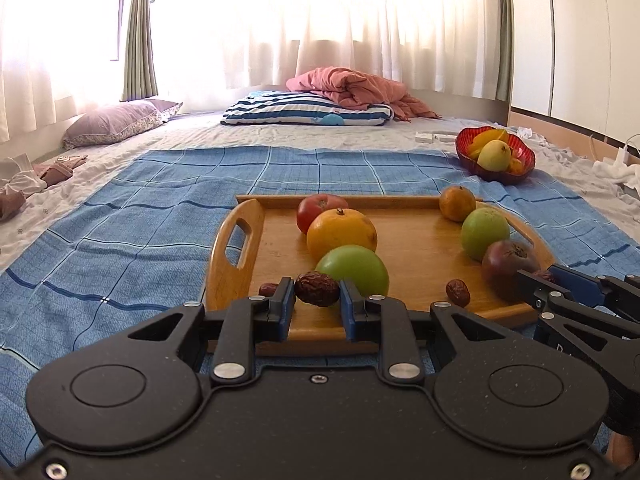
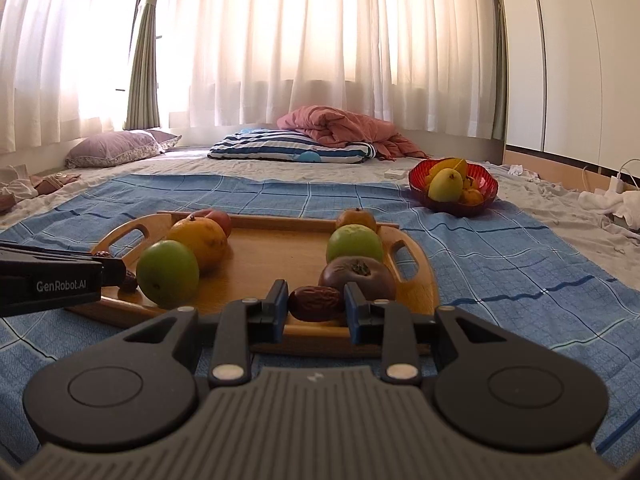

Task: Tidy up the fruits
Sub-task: 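Lift both held dates and carry them over the tray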

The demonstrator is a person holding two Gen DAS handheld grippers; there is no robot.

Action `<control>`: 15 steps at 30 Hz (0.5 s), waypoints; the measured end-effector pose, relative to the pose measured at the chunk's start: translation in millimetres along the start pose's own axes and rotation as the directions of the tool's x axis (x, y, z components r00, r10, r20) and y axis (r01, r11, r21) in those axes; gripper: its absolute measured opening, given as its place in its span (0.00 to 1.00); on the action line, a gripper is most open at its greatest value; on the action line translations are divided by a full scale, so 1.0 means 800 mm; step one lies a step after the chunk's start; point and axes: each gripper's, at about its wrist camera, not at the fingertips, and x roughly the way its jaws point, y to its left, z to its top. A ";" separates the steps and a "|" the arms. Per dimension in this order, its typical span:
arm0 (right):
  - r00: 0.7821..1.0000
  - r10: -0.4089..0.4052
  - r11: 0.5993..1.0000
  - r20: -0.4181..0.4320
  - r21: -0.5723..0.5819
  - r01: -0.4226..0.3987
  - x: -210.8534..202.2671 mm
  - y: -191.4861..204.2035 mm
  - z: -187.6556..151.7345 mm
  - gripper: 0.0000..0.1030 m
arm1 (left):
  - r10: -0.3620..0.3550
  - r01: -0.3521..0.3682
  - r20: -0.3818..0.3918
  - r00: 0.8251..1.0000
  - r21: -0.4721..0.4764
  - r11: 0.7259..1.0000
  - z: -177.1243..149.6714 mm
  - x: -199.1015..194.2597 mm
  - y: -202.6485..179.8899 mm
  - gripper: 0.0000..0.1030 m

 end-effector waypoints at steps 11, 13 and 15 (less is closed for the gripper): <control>0.998 0.049 0.999 -0.037 0.026 -0.048 0.039 0.006 0.032 0.34 | 0.014 -0.015 -0.029 0.999 -0.039 0.999 0.032 0.037 0.032 0.23; 0.998 0.053 0.998 -0.042 0.026 -0.052 0.048 0.008 0.037 0.34 | 0.008 -0.010 -0.037 0.999 -0.054 0.998 0.037 0.045 0.037 0.23; 0.997 0.058 0.998 -0.047 0.021 -0.057 0.057 0.013 0.042 0.34 | 0.002 -0.005 -0.048 0.999 -0.068 0.998 0.042 0.055 0.042 0.23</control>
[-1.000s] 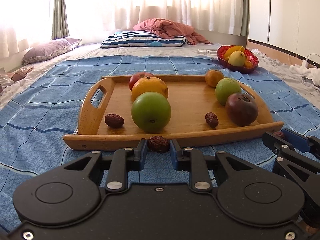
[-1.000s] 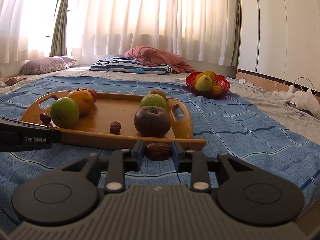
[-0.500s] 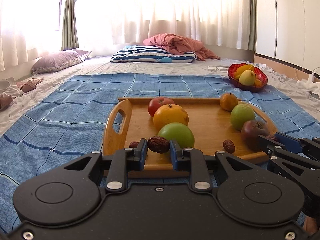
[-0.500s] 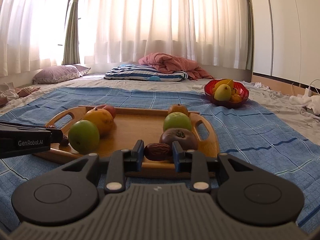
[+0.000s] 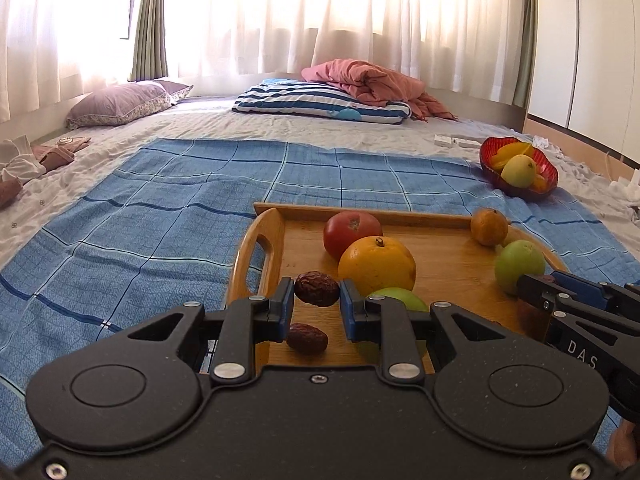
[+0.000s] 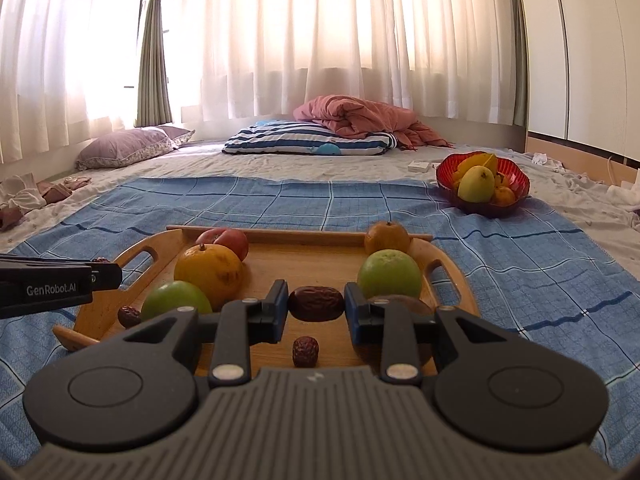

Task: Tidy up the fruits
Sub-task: 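Lift both held dates and carry them over the tray, then lower both held dates toward the tray surface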

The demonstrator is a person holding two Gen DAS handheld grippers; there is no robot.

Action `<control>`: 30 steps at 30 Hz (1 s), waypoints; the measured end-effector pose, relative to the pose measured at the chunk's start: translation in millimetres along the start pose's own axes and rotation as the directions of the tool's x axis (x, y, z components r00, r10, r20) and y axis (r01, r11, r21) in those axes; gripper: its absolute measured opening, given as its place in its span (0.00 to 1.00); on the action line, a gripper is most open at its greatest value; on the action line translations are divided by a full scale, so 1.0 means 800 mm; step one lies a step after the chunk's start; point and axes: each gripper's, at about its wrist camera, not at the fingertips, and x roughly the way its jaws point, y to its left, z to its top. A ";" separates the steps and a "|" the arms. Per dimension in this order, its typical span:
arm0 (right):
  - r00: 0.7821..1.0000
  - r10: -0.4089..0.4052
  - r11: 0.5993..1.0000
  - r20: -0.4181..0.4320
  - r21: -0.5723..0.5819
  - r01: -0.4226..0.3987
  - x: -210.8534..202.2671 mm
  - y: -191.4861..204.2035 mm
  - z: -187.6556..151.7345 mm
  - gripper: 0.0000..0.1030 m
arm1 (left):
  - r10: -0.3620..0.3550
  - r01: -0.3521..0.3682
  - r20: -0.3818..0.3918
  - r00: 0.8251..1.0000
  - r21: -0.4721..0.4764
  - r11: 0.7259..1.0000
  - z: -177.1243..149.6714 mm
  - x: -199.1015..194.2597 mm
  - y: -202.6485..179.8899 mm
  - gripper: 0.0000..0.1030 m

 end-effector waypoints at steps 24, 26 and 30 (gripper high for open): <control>0.964 0.087 0.996 -0.250 0.049 -0.077 0.118 -0.018 0.044 0.34 | -0.001 -0.005 -0.124 0.992 -0.045 0.999 0.027 0.097 0.019 0.23; 0.961 0.092 0.995 -0.260 0.049 -0.082 0.121 -0.017 0.042 0.34 | -0.001 -0.006 -0.135 0.991 -0.048 0.999 0.026 0.102 0.019 0.23; 0.959 0.090 0.996 -0.268 0.047 -0.081 0.125 -0.016 0.039 0.35 | 0.003 -0.008 -0.144 0.990 -0.036 0.999 0.025 0.107 0.018 0.23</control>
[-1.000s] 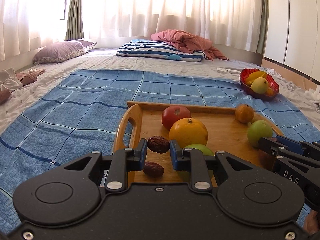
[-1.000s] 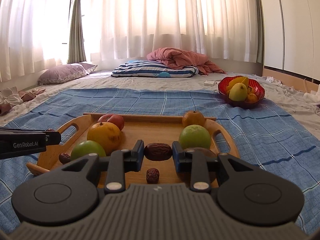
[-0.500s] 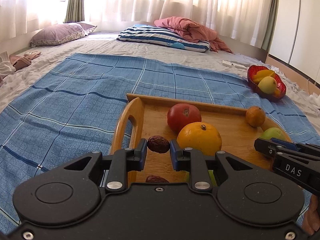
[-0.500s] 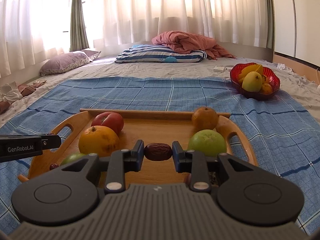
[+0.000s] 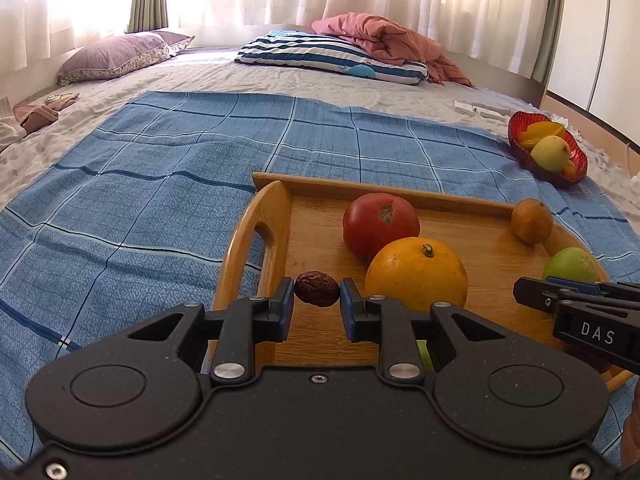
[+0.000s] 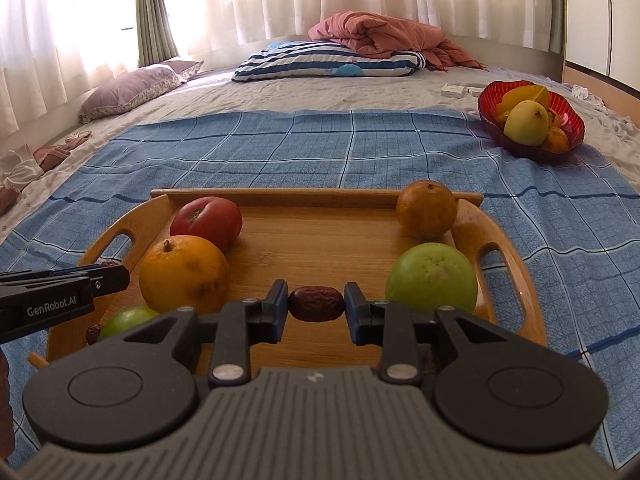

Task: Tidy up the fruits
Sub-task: 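Lower both held dates toward the tray surface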

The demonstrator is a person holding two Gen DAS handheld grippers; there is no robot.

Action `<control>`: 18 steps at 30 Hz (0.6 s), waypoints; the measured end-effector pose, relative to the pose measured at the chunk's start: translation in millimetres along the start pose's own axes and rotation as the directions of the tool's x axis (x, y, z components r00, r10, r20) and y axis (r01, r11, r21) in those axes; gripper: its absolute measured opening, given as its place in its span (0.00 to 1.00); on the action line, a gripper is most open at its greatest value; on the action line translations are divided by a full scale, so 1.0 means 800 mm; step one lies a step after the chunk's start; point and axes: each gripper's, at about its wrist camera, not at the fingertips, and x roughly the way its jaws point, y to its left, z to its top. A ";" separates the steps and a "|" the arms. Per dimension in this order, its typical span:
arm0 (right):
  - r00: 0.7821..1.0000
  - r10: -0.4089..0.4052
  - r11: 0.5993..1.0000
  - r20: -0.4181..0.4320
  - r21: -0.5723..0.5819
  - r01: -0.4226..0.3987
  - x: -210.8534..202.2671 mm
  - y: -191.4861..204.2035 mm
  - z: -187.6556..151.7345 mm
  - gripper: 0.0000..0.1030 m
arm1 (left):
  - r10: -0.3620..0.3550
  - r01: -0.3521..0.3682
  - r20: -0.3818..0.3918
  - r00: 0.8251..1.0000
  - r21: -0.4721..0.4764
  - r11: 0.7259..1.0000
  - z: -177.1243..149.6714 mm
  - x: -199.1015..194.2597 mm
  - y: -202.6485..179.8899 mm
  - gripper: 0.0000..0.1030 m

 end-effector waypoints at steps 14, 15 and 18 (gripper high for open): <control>1.000 -0.012 1.000 -0.017 0.000 0.012 0.012 -0.001 -0.004 0.35 | 0.004 -0.004 -0.013 1.000 0.004 1.000 0.000 0.012 -0.001 0.23; 1.000 -0.012 1.000 -0.018 0.000 0.012 0.012 -0.001 -0.003 0.35 | 0.003 -0.003 -0.015 1.000 0.002 1.000 0.000 0.013 -0.001 0.23; 1.000 -0.013 1.000 -0.019 0.000 0.013 0.013 -0.002 -0.004 0.35 | 0.002 -0.002 -0.018 1.000 -0.001 1.000 0.000 0.016 0.000 0.23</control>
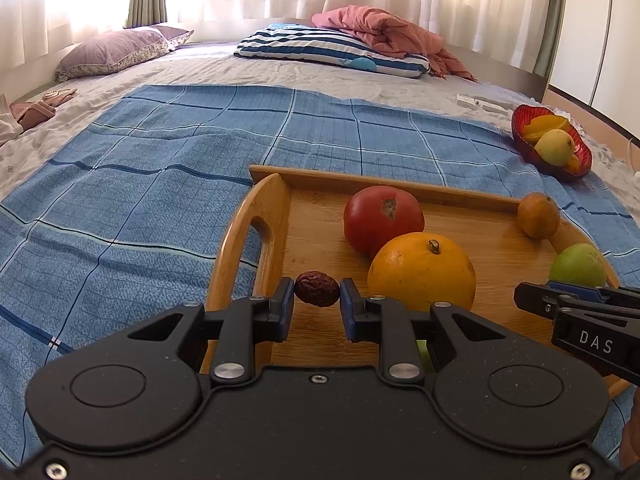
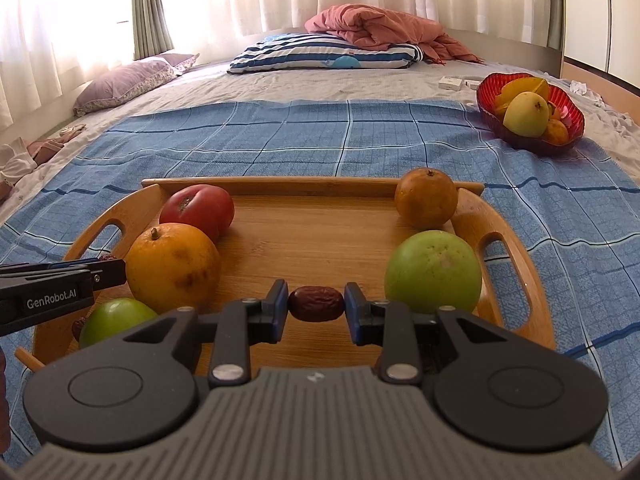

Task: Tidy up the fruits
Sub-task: 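Lower both held dates toward the tray surface, then open both grippers to release the dates on the tray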

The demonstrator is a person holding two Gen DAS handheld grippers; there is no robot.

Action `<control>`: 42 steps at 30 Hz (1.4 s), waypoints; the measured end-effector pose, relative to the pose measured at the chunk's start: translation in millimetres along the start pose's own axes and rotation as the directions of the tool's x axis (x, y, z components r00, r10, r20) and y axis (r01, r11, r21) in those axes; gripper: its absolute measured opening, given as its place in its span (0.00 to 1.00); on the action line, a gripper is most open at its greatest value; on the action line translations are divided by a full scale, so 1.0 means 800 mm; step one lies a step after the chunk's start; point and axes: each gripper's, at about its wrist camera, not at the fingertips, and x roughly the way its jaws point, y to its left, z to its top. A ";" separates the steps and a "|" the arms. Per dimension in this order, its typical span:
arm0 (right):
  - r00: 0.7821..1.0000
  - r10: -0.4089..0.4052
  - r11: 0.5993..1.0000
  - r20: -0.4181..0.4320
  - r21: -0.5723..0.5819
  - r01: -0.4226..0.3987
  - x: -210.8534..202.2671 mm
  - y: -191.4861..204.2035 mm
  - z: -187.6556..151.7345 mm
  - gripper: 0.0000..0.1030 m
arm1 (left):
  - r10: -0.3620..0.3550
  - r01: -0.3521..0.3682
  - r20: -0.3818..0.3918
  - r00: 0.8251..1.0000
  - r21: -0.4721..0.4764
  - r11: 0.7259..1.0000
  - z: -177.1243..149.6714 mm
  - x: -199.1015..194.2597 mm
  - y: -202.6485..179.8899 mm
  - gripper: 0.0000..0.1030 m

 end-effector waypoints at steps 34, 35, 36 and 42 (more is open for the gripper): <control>1.000 -0.018 0.999 0.019 -0.040 0.019 0.000 0.009 -0.005 0.47 | 0.008 -0.008 0.004 1.000 -0.002 1.000 -0.002 0.002 0.002 0.46; 1.000 -0.016 0.999 0.020 -0.039 0.017 -0.001 0.009 -0.005 0.47 | 0.010 -0.010 0.009 1.000 -0.002 1.000 -0.002 0.000 0.002 0.50; 1.000 -0.013 0.999 0.020 -0.036 0.014 -0.002 0.008 -0.005 0.47 | 0.011 -0.011 0.013 1.000 -0.002 1.000 -0.002 -0.003 0.002 0.51; 0.999 -0.007 0.999 0.038 -0.047 0.009 -0.011 0.012 -0.005 0.54 | 0.010 -0.010 0.031 0.999 -0.010 1.000 -0.001 -0.019 0.004 0.61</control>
